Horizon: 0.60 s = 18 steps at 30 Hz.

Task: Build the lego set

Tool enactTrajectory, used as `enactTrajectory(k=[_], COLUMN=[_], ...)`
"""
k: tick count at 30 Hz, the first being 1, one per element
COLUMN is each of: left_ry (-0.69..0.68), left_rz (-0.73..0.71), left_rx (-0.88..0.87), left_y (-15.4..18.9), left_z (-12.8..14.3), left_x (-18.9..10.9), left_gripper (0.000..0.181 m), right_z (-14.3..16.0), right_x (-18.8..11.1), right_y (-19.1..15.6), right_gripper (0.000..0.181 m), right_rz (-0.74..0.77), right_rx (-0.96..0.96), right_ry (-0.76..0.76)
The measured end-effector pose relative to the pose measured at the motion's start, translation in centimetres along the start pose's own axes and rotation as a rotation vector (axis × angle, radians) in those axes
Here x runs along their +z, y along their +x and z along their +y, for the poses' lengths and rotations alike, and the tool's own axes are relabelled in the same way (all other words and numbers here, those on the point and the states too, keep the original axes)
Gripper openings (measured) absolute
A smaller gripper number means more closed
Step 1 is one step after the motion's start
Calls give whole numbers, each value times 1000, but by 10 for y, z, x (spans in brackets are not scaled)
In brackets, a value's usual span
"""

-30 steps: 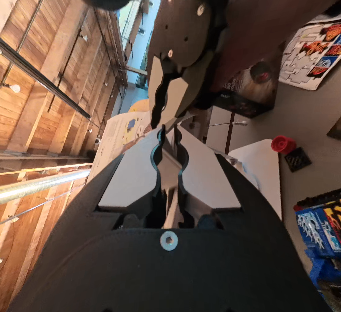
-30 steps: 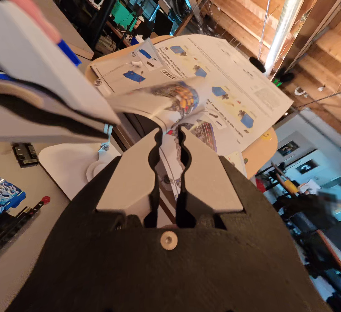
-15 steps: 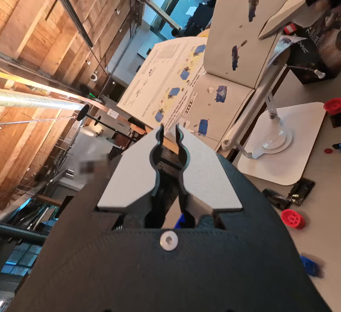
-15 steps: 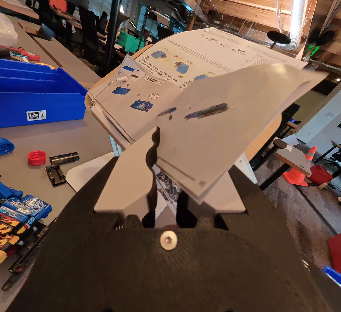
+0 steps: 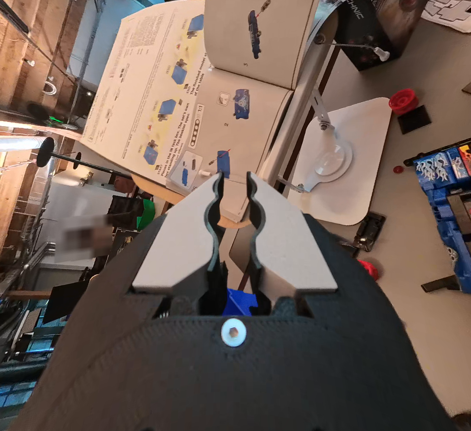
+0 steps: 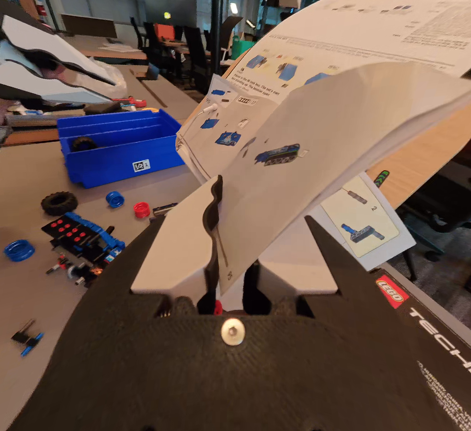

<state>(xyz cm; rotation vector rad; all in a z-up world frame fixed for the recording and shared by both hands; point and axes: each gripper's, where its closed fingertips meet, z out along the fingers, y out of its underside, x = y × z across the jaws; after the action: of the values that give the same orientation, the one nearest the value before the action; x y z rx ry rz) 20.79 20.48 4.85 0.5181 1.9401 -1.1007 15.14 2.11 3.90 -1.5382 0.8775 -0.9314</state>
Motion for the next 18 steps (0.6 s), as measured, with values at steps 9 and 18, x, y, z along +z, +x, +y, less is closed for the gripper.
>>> enactTrajectory(k=[9,18], left_ry=[2,-29], left_rz=[44,134], left_rx=[20,7], left_y=[15,35], left_z=[-5,1], left_x=[13,26], left_gripper=[19,26], right_z=[-2,-4], right_x=[-14,-16], right_y=[-9,-10], right_gripper=[13,3], right_rz=[-99,-118], right_rx=[-2,19], right_ry=[-64,-50])
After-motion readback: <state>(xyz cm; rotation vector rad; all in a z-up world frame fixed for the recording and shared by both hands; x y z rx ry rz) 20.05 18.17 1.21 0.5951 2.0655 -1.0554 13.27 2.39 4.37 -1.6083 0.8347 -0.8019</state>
